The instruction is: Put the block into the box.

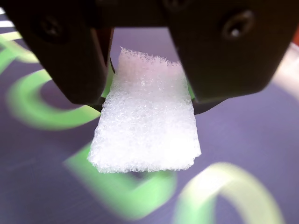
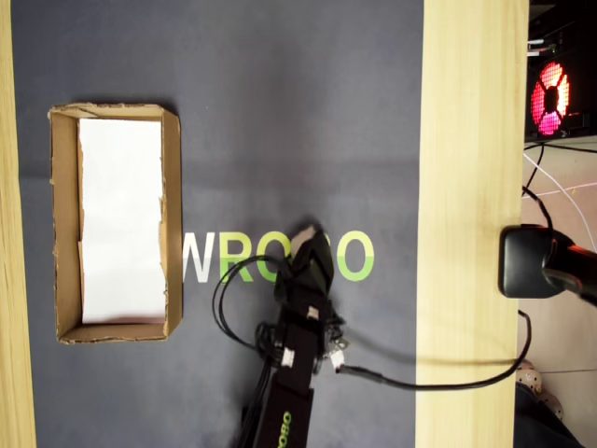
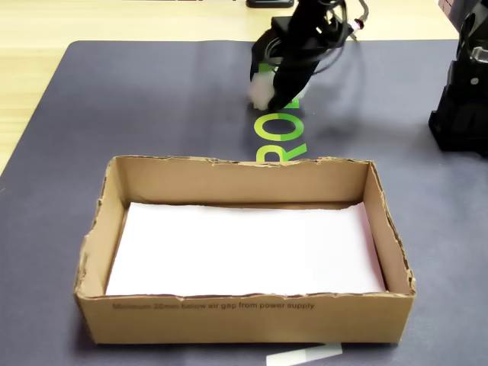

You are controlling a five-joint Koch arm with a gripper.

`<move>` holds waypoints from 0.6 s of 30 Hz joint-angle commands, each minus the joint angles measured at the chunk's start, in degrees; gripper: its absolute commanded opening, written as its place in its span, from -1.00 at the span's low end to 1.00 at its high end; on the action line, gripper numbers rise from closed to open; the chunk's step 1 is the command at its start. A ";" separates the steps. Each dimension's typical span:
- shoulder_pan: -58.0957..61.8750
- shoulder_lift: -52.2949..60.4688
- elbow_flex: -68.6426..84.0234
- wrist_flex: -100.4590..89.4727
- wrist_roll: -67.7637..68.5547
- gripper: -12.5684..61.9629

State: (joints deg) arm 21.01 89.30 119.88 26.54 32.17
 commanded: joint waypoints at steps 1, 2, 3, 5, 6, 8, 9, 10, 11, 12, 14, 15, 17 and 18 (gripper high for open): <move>-0.09 3.34 -1.41 -5.54 -7.29 -0.80; -0.09 3.78 -1.41 -7.29 -10.55 -0.80; -0.18 4.75 -0.88 -9.58 -14.15 -0.80; -0.53 6.42 0.70 -15.03 -22.68 -0.80; -0.70 7.21 1.41 -17.31 -26.46 -0.80; -1.14 8.09 2.29 -20.57 -31.20 -0.80; -1.41 8.44 2.46 -20.74 -33.49 -0.80; -2.72 10.46 4.04 -21.01 -35.51 -0.80; -4.04 11.87 5.89 -22.85 -36.39 -0.80; -5.36 13.54 7.21 -23.47 -37.44 -0.80; -8.09 16.17 8.88 -23.47 -37.62 -0.80; -9.76 17.67 9.58 -23.47 -37.97 -0.80; -12.04 19.51 9.84 -23.47 -40.78 -0.80; -13.01 19.95 9.49 -23.47 -41.66 -0.80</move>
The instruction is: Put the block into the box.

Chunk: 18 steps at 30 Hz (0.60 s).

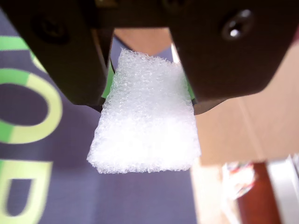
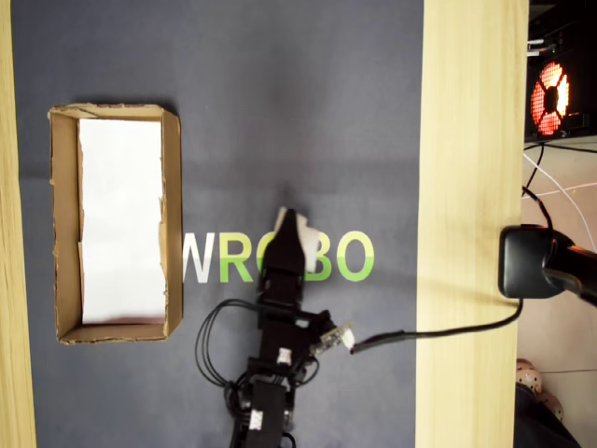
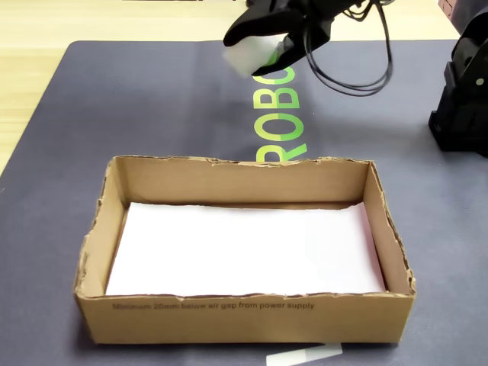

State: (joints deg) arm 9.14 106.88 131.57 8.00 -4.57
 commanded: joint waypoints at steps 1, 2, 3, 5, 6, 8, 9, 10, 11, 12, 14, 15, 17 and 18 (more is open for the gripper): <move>-1.67 2.72 -2.55 -4.92 -6.06 -0.80; -2.29 2.81 -2.81 -4.92 -6.86 -0.80; -2.81 2.90 -3.16 -4.75 -7.03 -0.80; -4.04 3.08 -3.25 -4.66 -8.96 -0.80; -4.92 3.60 -3.16 -4.66 -10.02 -0.80; -7.21 3.96 -3.52 -4.57 -11.95 -0.80; -7.82 3.96 -3.52 -4.66 -13.36 -0.80; -8.88 4.04 -3.52 -4.66 -14.68 -0.80; -9.93 4.13 -3.52 -4.66 -15.91 -0.80; -10.99 4.22 -3.69 -4.66 -16.70 -0.80; -13.45 4.31 -4.22 -4.75 -18.02 -0.80; -15.56 4.31 -5.19 -4.66 -17.93 -0.80; -20.57 3.96 -6.33 -4.04 -19.34 -0.80; -22.59 3.52 -7.38 -3.52 -20.04 -0.80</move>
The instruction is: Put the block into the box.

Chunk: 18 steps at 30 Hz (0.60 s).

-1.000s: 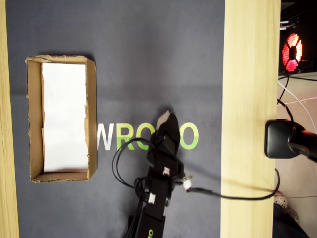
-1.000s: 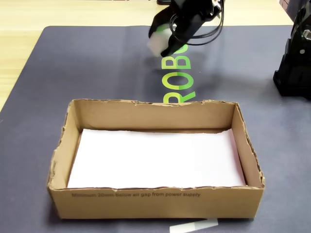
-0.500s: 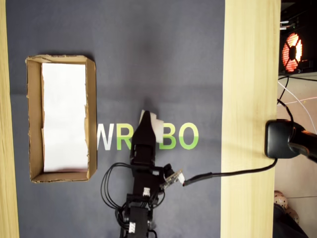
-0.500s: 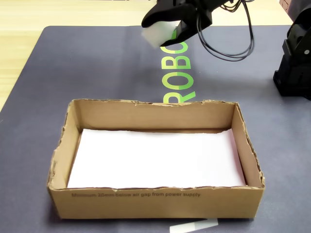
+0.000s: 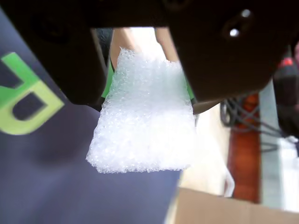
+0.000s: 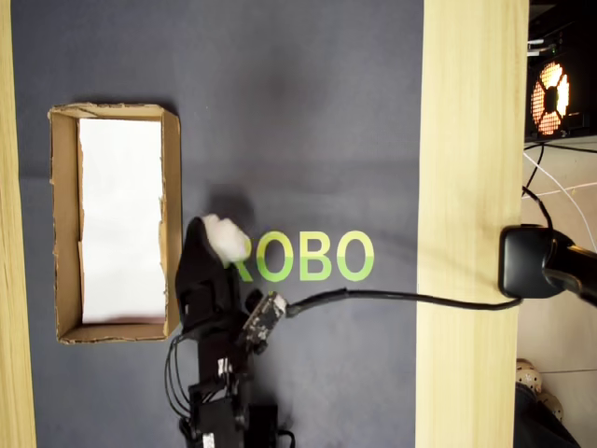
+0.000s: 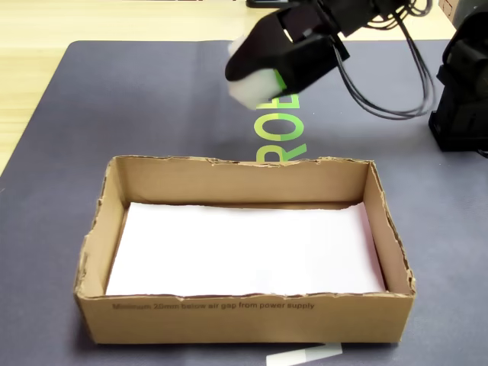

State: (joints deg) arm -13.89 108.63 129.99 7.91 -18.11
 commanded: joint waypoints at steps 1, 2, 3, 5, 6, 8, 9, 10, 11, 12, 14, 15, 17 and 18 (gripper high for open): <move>-1.58 0.79 -7.38 -3.25 -6.94 -0.80; -3.60 -0.26 -9.40 -2.37 -7.03 -0.80; -6.86 -1.58 -11.69 -1.14 -7.29 -0.80; -9.93 -1.85 -11.95 0.18 -7.38 -0.80; -11.07 -1.85 -11.69 0.70 -7.38 -0.80; -13.18 -1.67 -11.43 0.79 -7.29 -0.80; -14.33 -1.67 -11.43 0.79 -7.29 -0.80; -15.21 -1.58 -11.43 1.14 -7.29 -0.80; -16.61 -1.23 -11.43 1.67 -7.21 -0.80; -22.06 -0.44 -11.34 2.99 -6.86 -0.80; -25.05 -0.26 -11.69 4.13 -7.21 -0.80; -25.05 0.00 -11.60 4.48 -7.21 -0.80; -25.84 0.70 -11.07 5.10 -7.21 -0.80; -26.46 1.05 -10.81 5.19 -7.03 -0.80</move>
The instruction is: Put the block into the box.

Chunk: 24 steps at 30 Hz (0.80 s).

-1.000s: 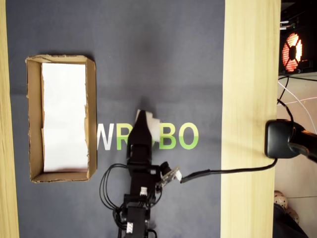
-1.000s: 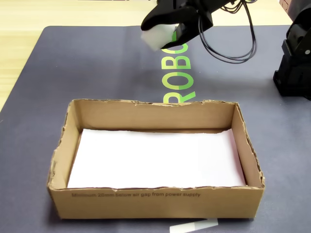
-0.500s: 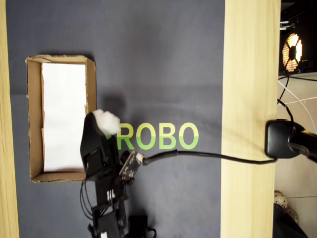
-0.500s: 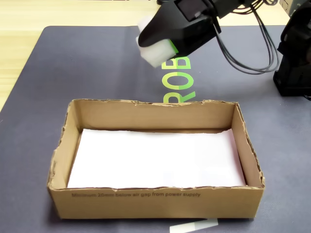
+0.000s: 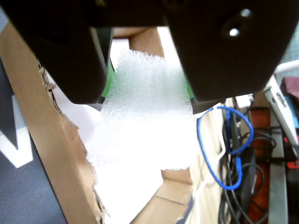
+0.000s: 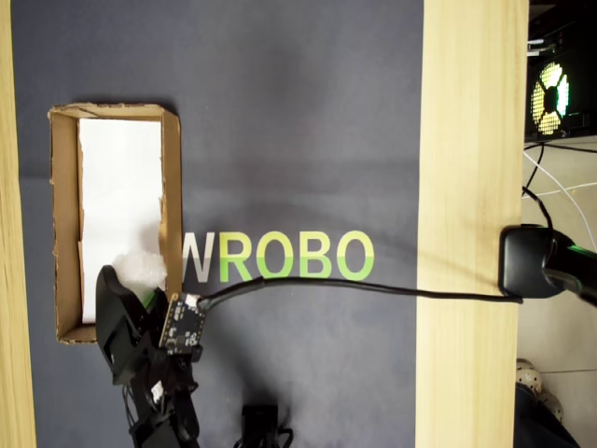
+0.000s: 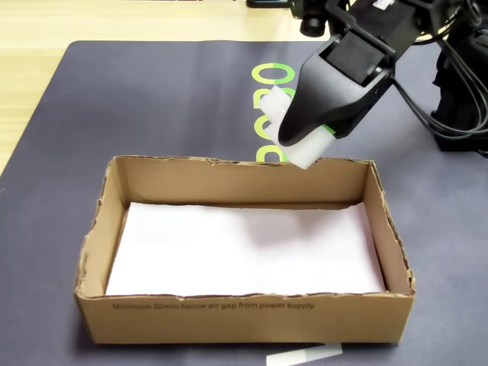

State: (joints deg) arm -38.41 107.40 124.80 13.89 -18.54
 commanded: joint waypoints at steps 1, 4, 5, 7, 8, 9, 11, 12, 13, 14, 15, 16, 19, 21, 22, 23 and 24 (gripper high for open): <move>-2.46 2.55 -5.36 -0.79 -6.42 -0.80; -6.06 3.78 -4.13 -0.79 -5.71 -0.79; -6.77 4.13 -3.87 -0.88 -5.19 -0.79; -8.17 4.57 -3.25 -0.79 -4.92 -0.78; -8.26 4.66 -3.08 -0.88 -4.92 -0.78; -7.82 4.75 -2.72 0.44 -5.36 -0.49; -7.03 4.57 -2.72 0.70 -5.89 -0.26; -6.77 4.66 -2.64 1.32 -5.98 -0.20; -6.68 4.92 -2.64 2.37 -5.98 -0.15; -6.42 5.01 -2.64 2.72 -5.98 -0.07; -5.89 4.92 -2.81 2.72 -5.98 0.00; -5.45 4.75 -2.90 2.72 -5.98 0.08; -4.75 4.04 -3.52 2.64 -6.06 0.22; -4.48 4.04 -3.52 2.55 -6.06 0.23; -4.48 4.04 -3.52 2.55 -5.98 0.25; -4.31 4.04 -3.52 2.55 -5.98 0.25; -4.22 4.04 -3.52 2.46 -5.98 0.25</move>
State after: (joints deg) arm -42.63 110.48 124.80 17.93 -18.54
